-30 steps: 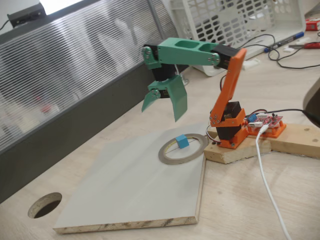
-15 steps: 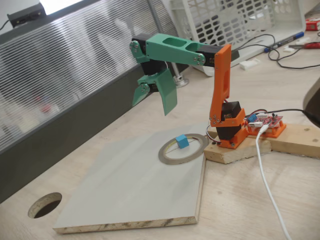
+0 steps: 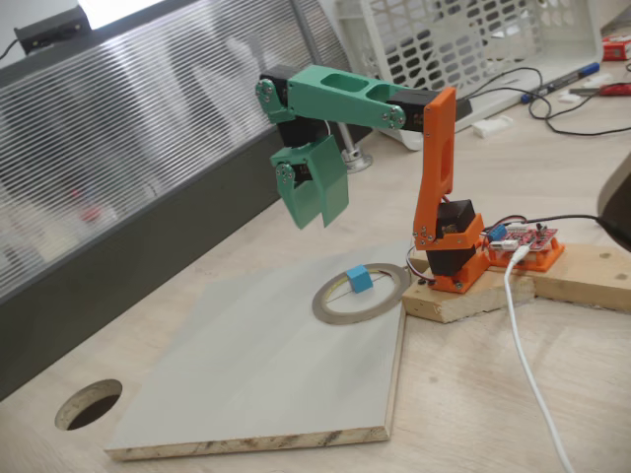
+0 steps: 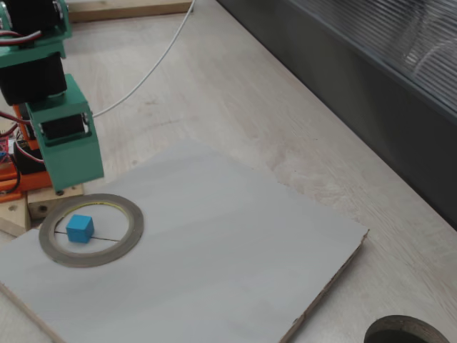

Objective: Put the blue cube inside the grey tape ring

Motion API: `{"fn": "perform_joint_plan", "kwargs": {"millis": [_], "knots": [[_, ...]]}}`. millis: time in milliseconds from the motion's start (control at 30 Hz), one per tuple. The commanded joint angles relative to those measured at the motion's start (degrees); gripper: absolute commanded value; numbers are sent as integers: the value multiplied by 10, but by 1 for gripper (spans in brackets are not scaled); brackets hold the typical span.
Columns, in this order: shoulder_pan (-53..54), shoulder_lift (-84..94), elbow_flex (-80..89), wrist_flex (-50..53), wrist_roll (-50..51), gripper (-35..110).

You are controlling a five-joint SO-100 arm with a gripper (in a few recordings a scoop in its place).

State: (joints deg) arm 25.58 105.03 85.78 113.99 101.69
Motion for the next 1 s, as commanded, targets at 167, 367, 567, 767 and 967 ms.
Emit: {"fn": "perform_joint_plan", "kwargs": {"millis": [167,367,567,767,967], "knots": [[2,4,-10,16,4,-3],[4,4,-1,16,5,-3],[4,4,-1,16,8,-3],[2,4,-1,16,6,-3],[4,4,-1,16,8,-3]]}}
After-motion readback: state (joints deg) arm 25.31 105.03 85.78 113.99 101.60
